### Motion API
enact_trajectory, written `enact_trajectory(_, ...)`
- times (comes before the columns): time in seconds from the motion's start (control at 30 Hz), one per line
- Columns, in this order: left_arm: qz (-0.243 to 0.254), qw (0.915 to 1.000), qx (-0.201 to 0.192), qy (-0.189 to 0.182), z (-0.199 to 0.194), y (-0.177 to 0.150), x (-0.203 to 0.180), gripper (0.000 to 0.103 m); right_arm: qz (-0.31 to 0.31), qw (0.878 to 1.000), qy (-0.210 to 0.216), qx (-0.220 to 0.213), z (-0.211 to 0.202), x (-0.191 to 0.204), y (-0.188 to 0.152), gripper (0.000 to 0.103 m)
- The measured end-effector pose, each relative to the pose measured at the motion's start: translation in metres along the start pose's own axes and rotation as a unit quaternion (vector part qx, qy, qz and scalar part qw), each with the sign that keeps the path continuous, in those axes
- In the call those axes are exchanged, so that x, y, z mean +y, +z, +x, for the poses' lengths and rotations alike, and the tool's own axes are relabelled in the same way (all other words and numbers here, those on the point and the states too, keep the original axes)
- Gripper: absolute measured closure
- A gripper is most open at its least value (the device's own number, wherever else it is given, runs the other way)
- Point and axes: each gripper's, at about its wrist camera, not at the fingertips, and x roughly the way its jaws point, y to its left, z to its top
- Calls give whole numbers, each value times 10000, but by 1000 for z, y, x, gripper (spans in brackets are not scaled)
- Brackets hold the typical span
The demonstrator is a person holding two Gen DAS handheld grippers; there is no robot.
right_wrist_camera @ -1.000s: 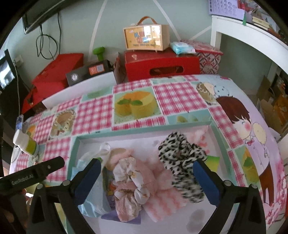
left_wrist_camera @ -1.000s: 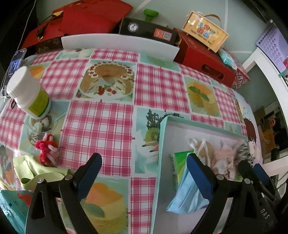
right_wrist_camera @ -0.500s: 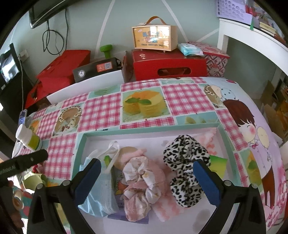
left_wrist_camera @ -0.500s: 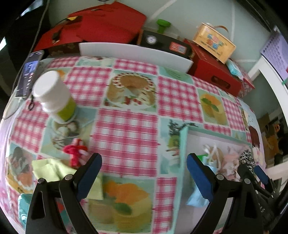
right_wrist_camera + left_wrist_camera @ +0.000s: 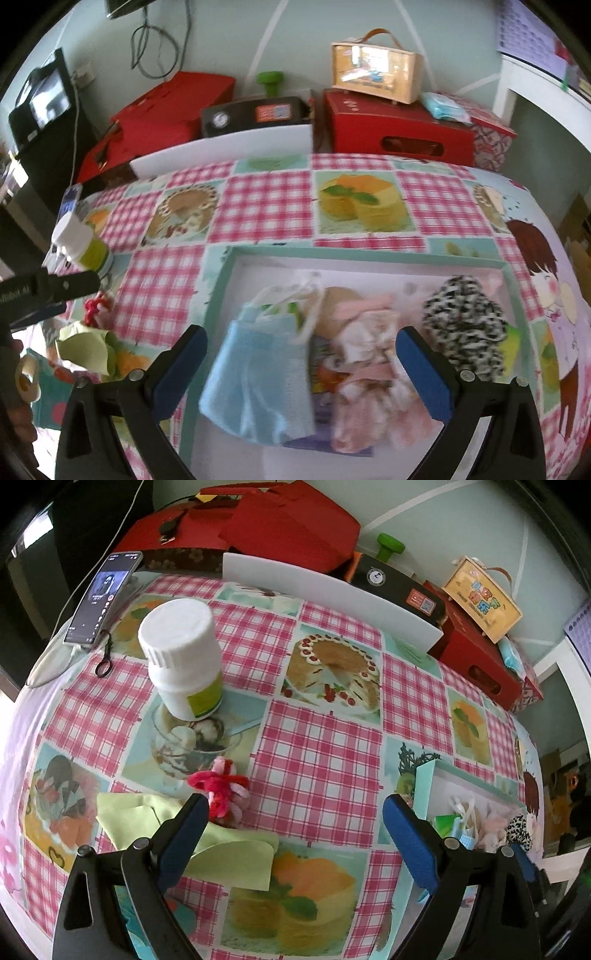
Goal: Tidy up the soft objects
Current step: 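Withdraw both open tools from the tray back toward the table items, then lower the left tool onto the lime-green cloth and close it while the right tool approaches the red pipe-cleaner toy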
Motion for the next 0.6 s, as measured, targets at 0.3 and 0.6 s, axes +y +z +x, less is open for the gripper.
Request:
enact_trajectory(0.3, -317, 9995, -34, 14, -11, 6, 27, 8, -568, 9978, 299, 142, 13, 51, -5, 0)
enact_trajectory(0.6, -388, 9992, 43, 3, -18, 8, 48, 8, -981, 9935, 542, 215, 18, 92, -11, 0)
